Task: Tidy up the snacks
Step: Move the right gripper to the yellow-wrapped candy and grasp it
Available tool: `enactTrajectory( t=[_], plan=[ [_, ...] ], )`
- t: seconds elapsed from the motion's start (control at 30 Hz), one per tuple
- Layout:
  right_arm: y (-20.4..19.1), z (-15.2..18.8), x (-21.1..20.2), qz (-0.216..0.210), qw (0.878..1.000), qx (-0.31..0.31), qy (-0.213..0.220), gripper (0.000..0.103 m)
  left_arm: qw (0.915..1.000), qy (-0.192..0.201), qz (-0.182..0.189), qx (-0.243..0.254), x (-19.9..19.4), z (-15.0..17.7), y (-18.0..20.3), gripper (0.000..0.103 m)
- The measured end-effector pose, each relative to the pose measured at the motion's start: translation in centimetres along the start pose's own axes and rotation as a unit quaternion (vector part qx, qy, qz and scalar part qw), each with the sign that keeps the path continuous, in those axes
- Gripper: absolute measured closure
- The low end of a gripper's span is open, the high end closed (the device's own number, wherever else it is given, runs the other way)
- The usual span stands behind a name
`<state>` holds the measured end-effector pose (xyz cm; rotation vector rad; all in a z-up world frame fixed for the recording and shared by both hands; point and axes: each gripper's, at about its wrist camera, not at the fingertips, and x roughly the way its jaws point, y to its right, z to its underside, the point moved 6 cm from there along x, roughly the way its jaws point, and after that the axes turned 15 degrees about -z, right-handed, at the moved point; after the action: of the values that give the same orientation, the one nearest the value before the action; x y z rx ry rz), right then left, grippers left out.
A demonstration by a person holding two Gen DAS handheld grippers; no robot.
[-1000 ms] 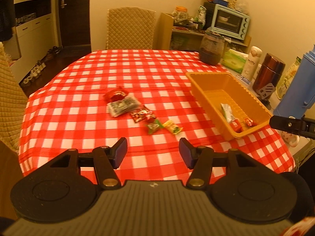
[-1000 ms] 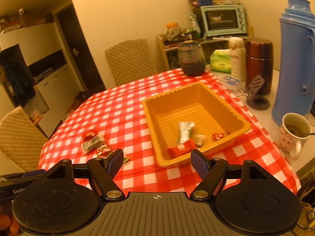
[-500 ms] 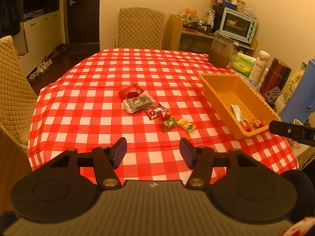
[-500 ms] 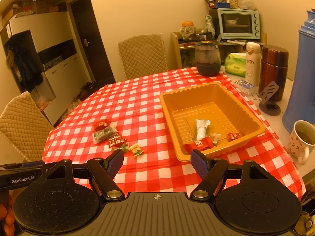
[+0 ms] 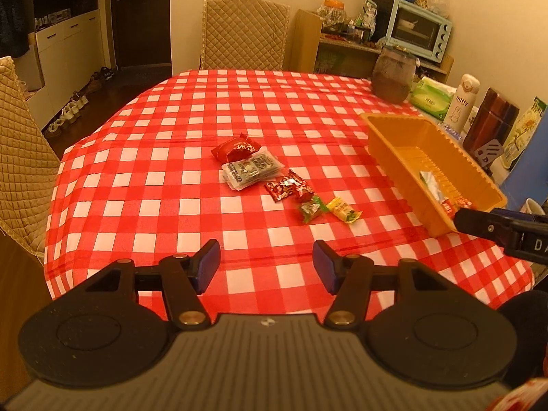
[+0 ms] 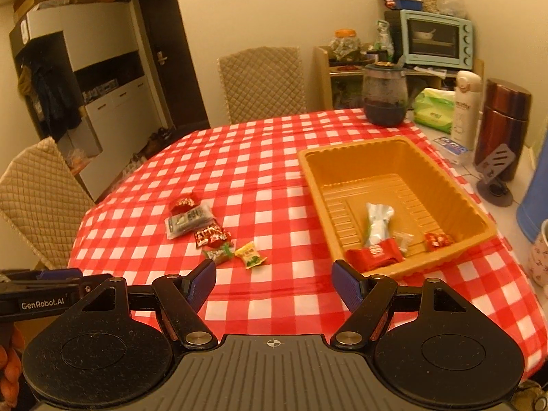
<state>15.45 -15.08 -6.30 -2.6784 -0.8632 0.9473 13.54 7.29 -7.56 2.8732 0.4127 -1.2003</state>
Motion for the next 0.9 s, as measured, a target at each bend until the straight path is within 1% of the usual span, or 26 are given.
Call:
enactTrajectory(
  t=[0.13,0.17,0.2,0.27,0.43,0.5,0.63,0.7,0.9],
  plan=[
    [-0.2,0.2,2.8,-0.009,1.000,-0.014,-0.015,0.029,0.9998,-0.005,0.007,0.020,2.1,-0.5,0.2,0.047],
    [-0.2,0.3,3.6,-0.012,1.000,-0.018,-0.019,0.031,0.9995,-0.006,0.010,0.028,2.7,-0.6,0.3,0.047],
    [-0.3,0.4,4.4,-0.015,0.999,-0.022,-0.023,0.038,0.9993,-0.006,0.011,0.036,3.3,-0.8,0.5,0.047],
    [-0.1,0.5,6.1,-0.018,0.999,-0.033,-0.034,0.043,0.9987,-0.008,0.015,0.048,4.5,-1.1,0.7,0.047],
    [0.8,0.6,10.1,-0.020,0.997,-0.048,-0.053,0.049,0.9973,-0.016,0.028,0.067,7.7,-2.0,1.3,0.047],
    [1.3,0.5,11.6,-0.021,0.997,-0.053,-0.059,0.053,0.9966,-0.018,0.033,0.074,8.8,-2.4,1.6,0.047],
    [2.0,0.6,14.3,-0.020,0.995,-0.068,-0.074,0.057,0.9945,-0.017,0.050,0.091,10.8,-2.8,2.5,0.047],
    [2.2,0.8,15.4,-0.020,0.994,-0.078,-0.081,0.059,0.9937,-0.016,0.053,0.098,11.6,-3.0,2.9,0.047],
    [2.8,1.3,18.2,-0.019,0.990,-0.099,-0.100,0.068,0.9932,-0.020,0.069,0.091,13.2,-2.7,3.0,0.047]
  ],
)
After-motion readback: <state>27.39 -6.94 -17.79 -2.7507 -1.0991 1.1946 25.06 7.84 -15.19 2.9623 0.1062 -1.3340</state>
